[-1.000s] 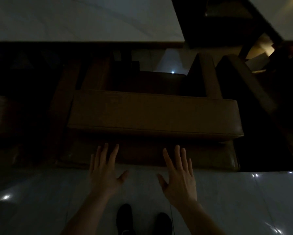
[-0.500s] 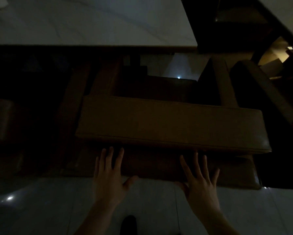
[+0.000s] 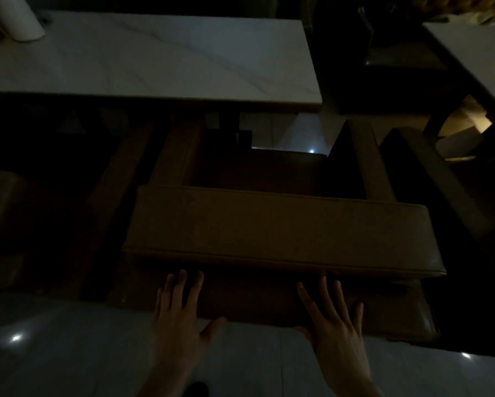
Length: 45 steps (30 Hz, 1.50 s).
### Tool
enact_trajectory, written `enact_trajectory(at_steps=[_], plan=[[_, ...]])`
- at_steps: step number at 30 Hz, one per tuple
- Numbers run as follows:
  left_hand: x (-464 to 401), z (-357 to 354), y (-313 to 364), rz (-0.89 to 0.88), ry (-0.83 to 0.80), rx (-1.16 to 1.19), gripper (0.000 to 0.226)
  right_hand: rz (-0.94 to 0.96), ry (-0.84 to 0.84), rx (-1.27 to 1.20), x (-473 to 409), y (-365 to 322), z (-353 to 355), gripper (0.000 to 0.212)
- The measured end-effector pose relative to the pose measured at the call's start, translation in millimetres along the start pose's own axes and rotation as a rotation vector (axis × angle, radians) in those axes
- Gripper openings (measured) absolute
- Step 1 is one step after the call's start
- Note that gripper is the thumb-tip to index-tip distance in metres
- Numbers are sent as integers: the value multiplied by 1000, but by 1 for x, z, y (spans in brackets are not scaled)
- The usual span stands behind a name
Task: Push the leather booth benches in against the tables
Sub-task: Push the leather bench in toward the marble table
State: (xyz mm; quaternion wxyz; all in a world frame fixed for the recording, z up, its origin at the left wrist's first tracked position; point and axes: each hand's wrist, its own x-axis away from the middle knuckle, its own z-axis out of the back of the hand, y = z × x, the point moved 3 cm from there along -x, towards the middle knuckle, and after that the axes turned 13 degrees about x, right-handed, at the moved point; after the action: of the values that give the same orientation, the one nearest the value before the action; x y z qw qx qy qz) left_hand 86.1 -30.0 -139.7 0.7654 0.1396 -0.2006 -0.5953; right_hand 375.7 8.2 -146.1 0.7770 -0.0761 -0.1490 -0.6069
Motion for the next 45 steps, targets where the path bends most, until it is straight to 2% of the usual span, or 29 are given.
enact_trajectory(at_steps=[2, 6, 11, 15, 18, 20, 24, 32, 39, 45], plan=[[7, -10, 17, 14, -13, 1, 95, -14, -13, -4, 4, 24, 2, 78], [17, -19, 40, 25, -36, -52, 96, -166, -84, 43, 16, 75, 5, 82], [16, -25, 45, 119, -25, -24, 100, -87, -161, 75, 10, 90, 2, 73], [8, -24, 46, 101, -15, 26, 100, -106, -204, 29, 2, 87, 7, 104], [-2, -22, 46, 69, 25, 45, 94, -82, -147, 38, -7, 83, 16, 97], [-15, -20, 46, 76, 30, 23, 94, -92, -206, 32, -17, 83, 14, 99], [-48, -17, 46, 82, 4, 2, 93, -85, -115, 77, -45, 90, 14, 74], [-63, -29, 61, 68, 41, 82, 92, -94, -103, 93, -65, 114, 22, 73], [-61, -26, 58, 99, 3, 46, 98, -109, -73, 104, -57, 110, 24, 74], [-51, -24, 56, 106, 4, -6, 89, -101, -76, 129, -48, 107, 24, 70]])
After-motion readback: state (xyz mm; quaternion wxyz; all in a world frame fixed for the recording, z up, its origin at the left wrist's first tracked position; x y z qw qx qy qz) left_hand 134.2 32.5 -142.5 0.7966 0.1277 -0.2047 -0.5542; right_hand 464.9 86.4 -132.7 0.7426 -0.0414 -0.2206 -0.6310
